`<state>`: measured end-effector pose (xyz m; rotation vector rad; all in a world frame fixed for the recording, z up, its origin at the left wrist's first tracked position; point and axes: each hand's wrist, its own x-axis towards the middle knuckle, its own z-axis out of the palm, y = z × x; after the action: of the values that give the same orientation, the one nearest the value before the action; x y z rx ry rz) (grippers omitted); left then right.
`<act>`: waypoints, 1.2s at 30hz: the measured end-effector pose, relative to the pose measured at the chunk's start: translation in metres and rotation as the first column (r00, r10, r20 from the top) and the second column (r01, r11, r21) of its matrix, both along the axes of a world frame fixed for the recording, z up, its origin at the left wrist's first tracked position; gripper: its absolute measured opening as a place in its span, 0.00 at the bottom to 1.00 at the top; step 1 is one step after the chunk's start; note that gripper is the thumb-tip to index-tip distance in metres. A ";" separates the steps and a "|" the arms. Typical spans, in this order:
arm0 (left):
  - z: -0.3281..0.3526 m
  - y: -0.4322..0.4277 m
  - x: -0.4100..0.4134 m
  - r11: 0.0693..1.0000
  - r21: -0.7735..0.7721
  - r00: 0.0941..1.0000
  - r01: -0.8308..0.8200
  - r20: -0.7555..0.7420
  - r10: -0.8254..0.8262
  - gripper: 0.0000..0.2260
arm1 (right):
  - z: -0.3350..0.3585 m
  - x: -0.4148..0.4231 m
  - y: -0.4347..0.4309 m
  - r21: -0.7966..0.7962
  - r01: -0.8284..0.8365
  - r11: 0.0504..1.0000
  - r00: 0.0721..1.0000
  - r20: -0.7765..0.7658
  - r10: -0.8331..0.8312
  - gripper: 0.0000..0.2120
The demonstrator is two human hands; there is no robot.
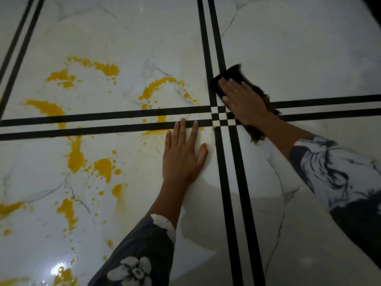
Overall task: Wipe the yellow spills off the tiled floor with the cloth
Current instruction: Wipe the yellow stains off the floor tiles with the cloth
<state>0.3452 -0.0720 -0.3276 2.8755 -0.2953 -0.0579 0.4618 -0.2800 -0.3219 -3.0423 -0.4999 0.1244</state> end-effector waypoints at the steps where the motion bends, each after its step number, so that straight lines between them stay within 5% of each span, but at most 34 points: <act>1: -0.001 0.000 0.000 1.000 0.000 1.000 0.002 -0.001 -0.002 0.29 | 0.000 0.011 -0.002 0.014 0.115 0.993 0.993 -0.002 -0.115 0.25; 3: -0.001 0.000 0.001 1.000 -0.016 1.000 0.006 -0.006 -0.006 0.29 | -0.001 0.025 0.014 0.053 0.263 0.963 0.965 -0.002 -0.263 0.24; 5: 0.000 0.001 0.001 1.000 -0.026 1.000 0.005 -0.004 -0.005 0.29 | -0.001 0.023 0.043 0.057 0.241 0.969 0.971 0.002 -0.241 0.24; 10: 0.000 0.000 0.002 1.000 -0.003 1.000 0.012 -0.003 -0.012 0.29 | 0.000 -0.032 0.049 -0.024 -0.266 0.964 0.964 -0.008 0.266 0.30; 12: -0.002 0.001 0.002 1.000 -0.002 1.000 0.013 -0.003 -0.013 0.30 | -0.002 -0.029 0.029 -0.025 -0.340 0.940 0.940 -0.004 0.340 0.29; 17: -0.003 0.001 0.002 1.000 -0.009 1.000 0.008 -0.010 -0.008 0.31 | -0.004 -0.003 0.030 0.015 0.172 0.985 0.985 0.026 -0.172 0.24; 24: 0.000 0.002 0.001 1.000 -0.001 1.000 0.015 -0.012 -0.015 0.32 | -0.007 -0.099 0.042 -0.012 -0.054 0.998 0.998 0.027 0.054 0.28; 30: 0.004 0.001 -0.001 1.000 0.008 1.000 0.009 -0.015 -0.009 0.33 | -0.009 -0.071 0.054 0.064 0.280 0.958 0.958 0.043 -0.283 0.26; 36: 0.009 0.003 -0.003 0.998 -0.062 0.999 0.004 -0.051 -0.007 0.35 | -0.006 -0.150 0.070 0.103 0.293 0.951 0.950 0.082 -0.302 0.29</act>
<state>0.3425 -0.0692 -0.3186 2.8076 -0.2901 -0.1206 0.3117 -0.2099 -0.3282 -3.0008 -0.0429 -0.0578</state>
